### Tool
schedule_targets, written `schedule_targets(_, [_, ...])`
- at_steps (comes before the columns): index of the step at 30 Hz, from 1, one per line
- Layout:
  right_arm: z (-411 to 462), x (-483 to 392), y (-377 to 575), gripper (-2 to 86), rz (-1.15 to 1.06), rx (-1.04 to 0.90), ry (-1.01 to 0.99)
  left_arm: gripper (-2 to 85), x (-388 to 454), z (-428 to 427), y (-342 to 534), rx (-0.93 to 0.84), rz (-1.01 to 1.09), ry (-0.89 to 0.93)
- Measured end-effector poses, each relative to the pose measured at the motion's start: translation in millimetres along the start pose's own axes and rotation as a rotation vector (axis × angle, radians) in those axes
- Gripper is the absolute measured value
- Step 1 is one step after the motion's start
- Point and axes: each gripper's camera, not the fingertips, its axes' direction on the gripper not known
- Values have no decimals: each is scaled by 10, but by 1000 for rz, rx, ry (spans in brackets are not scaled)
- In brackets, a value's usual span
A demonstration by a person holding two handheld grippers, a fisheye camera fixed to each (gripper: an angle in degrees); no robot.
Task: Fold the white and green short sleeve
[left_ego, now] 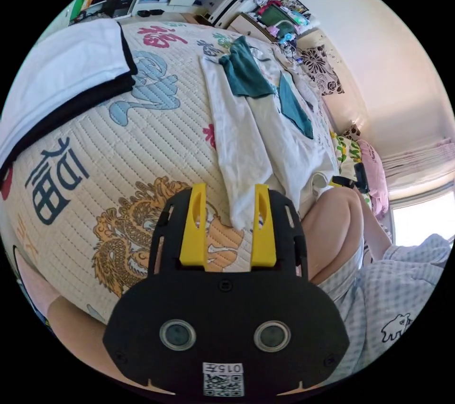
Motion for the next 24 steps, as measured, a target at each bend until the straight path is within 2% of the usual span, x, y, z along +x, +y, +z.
schedule_targets(4, [15, -189, -318, 90, -93, -55, 67, 135, 215, 90, -258, -40, 52, -37])
schedule_targets(6, [51, -235, -447, 78, -110, -96, -19, 120, 248, 162, -334, -57, 56, -22])
schedule_targets(9, [173, -259, -692, 57, -119, -211, 64, 67, 221, 275, -458, -56, 21, -109])
schedule_targets(11, [133, -200, -851, 18, -66, -238, 50, 30, 149, 270, -562, -70, -5, -58])
schedule_targets(13, [45, -173, -883, 0, -42, -229, 39, 8, 105, 206, -605, -71, -23, -3])
schedule_targets(19, [-550, -49, -628, -8, -49, -126, 200, -5, 37, -318, -596, 32, 24, -81])
schedule_targets(22, [-899, 65, -524, -9, -21, -55, 121, -5, -49, -495, -630, 39, 34, -89])
schedule_targets(24, [-966, 52, -497, -9, -43, -81, 155, -4, -67, -484, -661, 8, 46, -78])
